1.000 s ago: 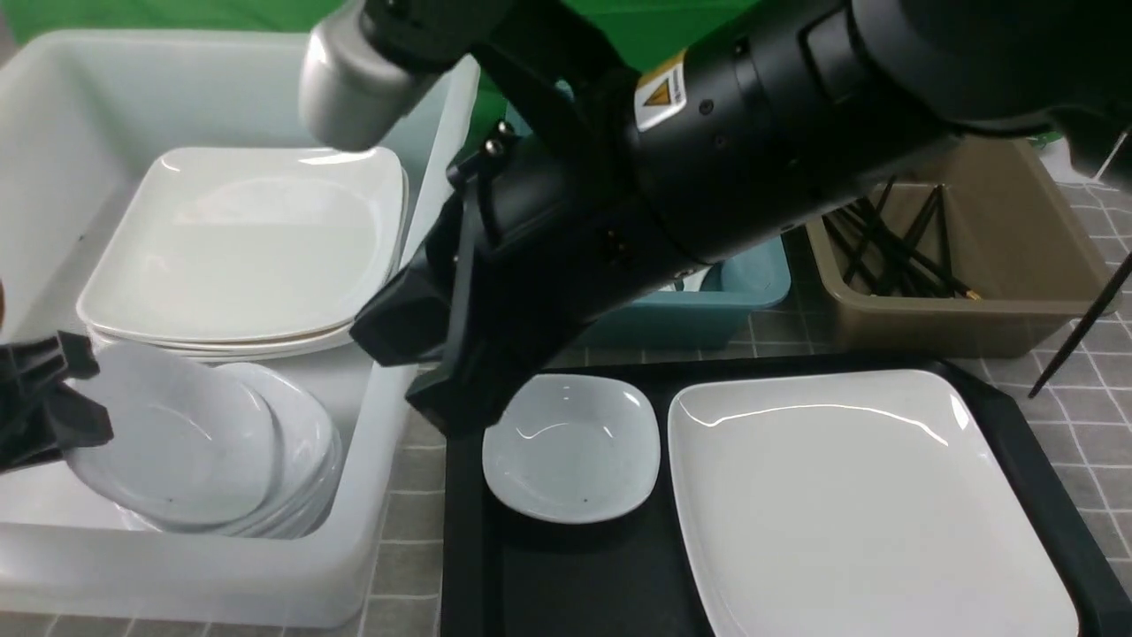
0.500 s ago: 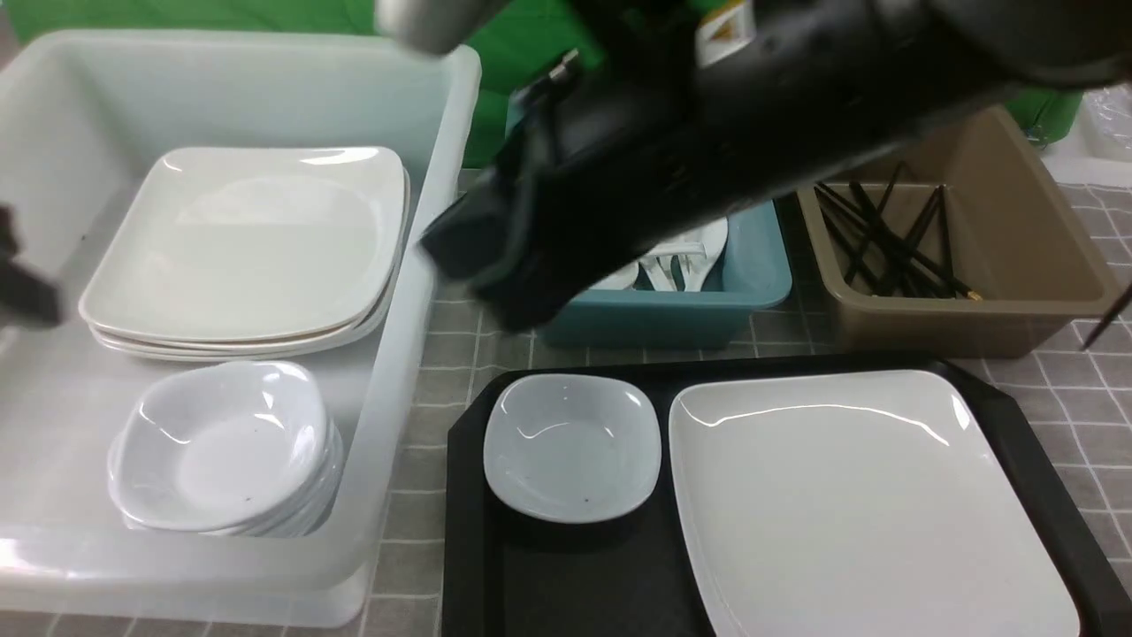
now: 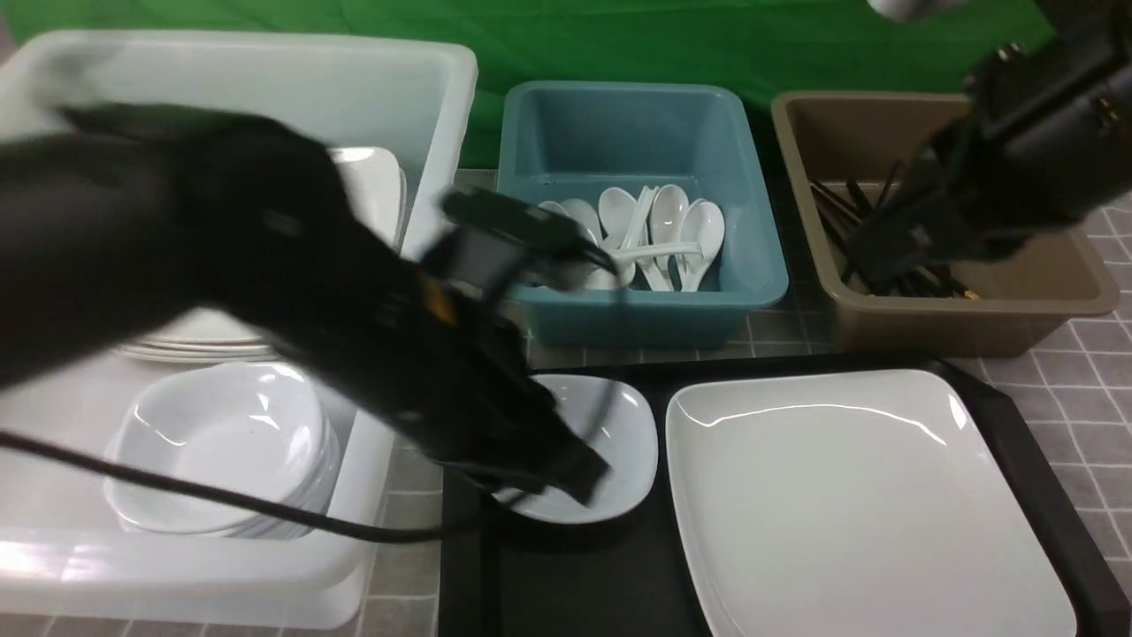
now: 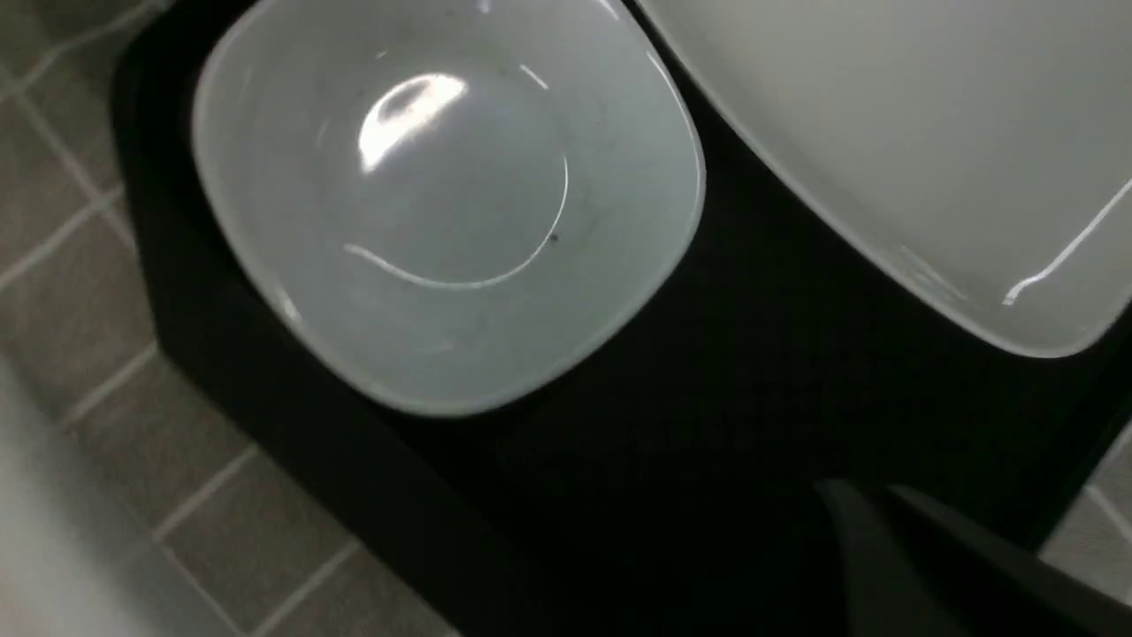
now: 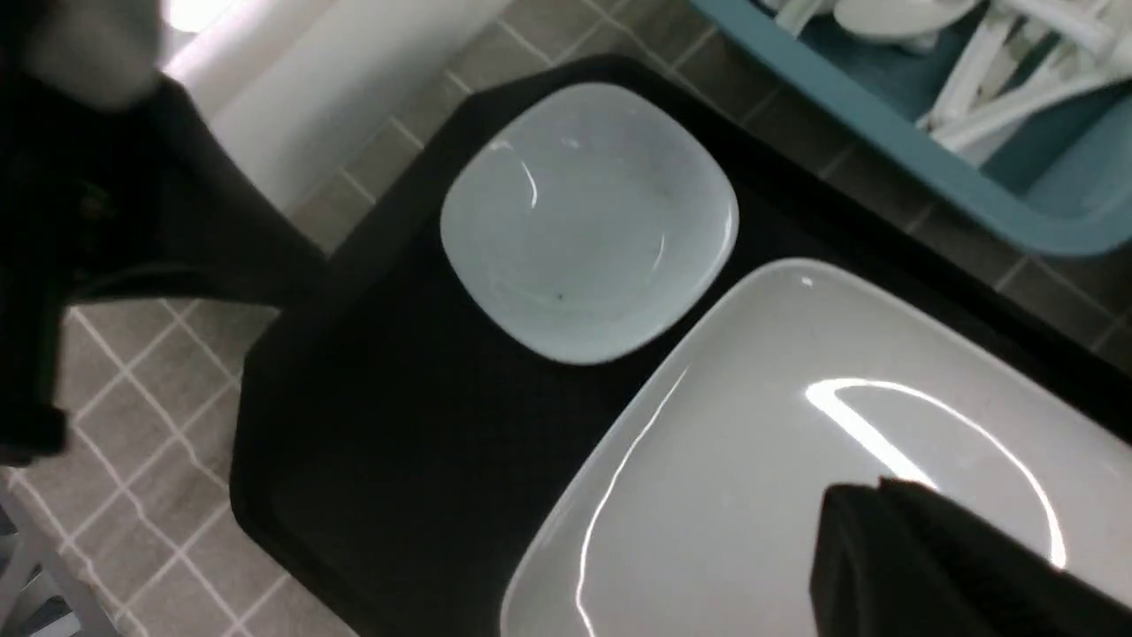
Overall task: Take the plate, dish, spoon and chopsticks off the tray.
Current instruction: Use the left arm to grab a small plate from the dinner plate, then use the left arm to put the small plate into the large storage box on the left
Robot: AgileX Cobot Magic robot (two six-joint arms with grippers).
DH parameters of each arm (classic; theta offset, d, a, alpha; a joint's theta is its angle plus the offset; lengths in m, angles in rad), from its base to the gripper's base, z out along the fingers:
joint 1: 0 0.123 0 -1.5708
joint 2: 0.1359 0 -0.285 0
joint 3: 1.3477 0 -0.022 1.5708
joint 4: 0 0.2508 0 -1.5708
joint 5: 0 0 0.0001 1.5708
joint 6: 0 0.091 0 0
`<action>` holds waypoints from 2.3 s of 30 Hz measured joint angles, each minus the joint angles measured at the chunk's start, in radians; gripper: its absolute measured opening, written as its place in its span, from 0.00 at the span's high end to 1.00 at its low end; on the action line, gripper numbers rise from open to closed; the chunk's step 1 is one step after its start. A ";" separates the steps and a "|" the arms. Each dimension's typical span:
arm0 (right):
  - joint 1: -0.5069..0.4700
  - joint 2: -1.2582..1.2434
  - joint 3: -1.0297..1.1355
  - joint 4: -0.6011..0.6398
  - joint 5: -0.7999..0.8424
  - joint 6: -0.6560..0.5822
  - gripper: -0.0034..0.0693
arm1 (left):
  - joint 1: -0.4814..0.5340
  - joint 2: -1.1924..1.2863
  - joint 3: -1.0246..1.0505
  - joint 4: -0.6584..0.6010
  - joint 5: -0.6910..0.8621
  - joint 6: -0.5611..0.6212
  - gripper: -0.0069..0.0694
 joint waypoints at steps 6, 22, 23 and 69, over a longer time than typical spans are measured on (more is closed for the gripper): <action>-0.001 -0.109 0.136 -0.002 -0.075 -0.001 0.91 | -0.101 0.179 -0.075 0.185 -0.051 -0.018 0.65; -0.002 -0.278 0.190 -0.003 -0.173 0.018 0.91 | -0.110 0.401 -0.083 0.346 -0.235 -0.031 0.20; -0.002 -0.278 0.190 -0.003 -0.162 0.019 0.91 | -0.110 0.401 -0.084 0.349 -0.239 -0.033 0.23; 0.392 0.302 -0.465 0.141 -0.044 0.050 0.92 | 0.400 -0.163 0.137 0.288 -0.057 -0.136 0.71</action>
